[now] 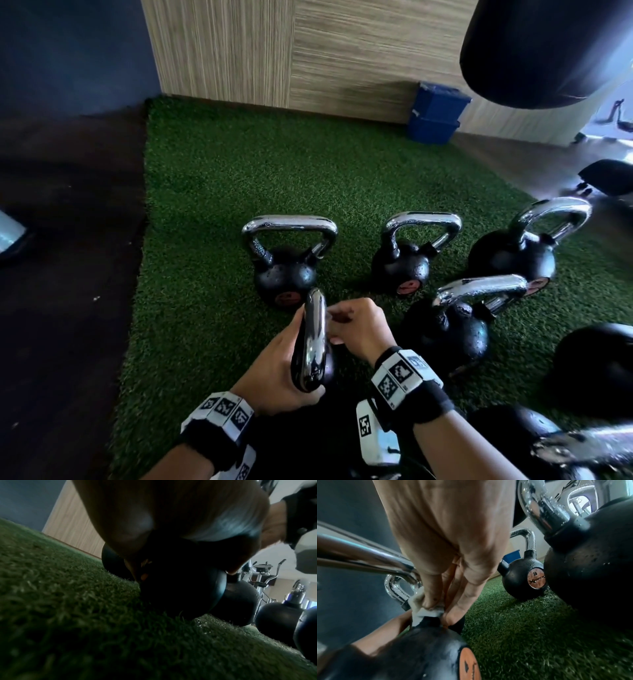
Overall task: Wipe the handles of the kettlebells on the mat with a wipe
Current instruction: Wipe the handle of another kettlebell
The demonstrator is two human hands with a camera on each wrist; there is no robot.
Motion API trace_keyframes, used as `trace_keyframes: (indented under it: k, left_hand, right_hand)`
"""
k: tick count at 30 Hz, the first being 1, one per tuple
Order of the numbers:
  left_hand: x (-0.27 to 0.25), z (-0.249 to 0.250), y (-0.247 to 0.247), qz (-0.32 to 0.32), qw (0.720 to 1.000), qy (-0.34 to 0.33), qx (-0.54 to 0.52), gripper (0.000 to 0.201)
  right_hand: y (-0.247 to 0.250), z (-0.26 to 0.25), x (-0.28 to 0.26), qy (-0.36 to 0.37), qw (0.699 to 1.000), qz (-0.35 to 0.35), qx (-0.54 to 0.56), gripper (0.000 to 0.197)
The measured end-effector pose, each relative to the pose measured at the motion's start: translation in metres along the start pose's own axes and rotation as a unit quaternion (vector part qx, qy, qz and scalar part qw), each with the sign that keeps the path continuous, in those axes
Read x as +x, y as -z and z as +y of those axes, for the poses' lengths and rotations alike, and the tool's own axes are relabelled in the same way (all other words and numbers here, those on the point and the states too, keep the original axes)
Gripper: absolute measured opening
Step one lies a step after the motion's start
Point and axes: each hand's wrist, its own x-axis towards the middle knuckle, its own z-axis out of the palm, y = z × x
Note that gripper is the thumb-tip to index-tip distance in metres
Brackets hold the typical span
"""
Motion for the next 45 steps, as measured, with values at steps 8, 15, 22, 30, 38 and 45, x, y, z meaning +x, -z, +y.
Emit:
trace_keyframes:
  k: [8,15,22,30,38,45]
  left_hand:
    - [0.002,-0.015,-0.002,0.001,1.000,0.015,0.011,0.135]
    - [0.004,-0.020,0.001,-0.007,1.000,0.021,0.014,0.136]
    - [0.002,-0.031,0.005,-0.007,0.999,0.026,0.020,0.122]
    - [0.009,-0.032,0.009,-0.001,1.000,0.026,0.006,0.100]
    - [0.013,-0.039,0.010,-0.009,0.998,0.055,-0.017,0.099]
    - [0.016,-0.042,0.013,-0.030,0.994,0.082,-0.066,0.093]
  right_hand:
    - [0.003,-0.019,0.010,0.050,0.997,0.052,-0.013,0.018]
    - [0.000,-0.023,0.006,0.012,0.997,0.025,0.073,0.016]
    - [0.012,-0.034,-0.010,0.223,0.972,0.064,-0.028,0.026]
    - [0.018,-0.049,-0.006,0.256,0.964,0.032,-0.071,0.027]
    - [0.030,-0.057,-0.014,0.232,0.969,-0.035,-0.080,0.022]
    - [0.023,-0.043,-0.021,0.190,0.974,-0.121,-0.012,0.017]
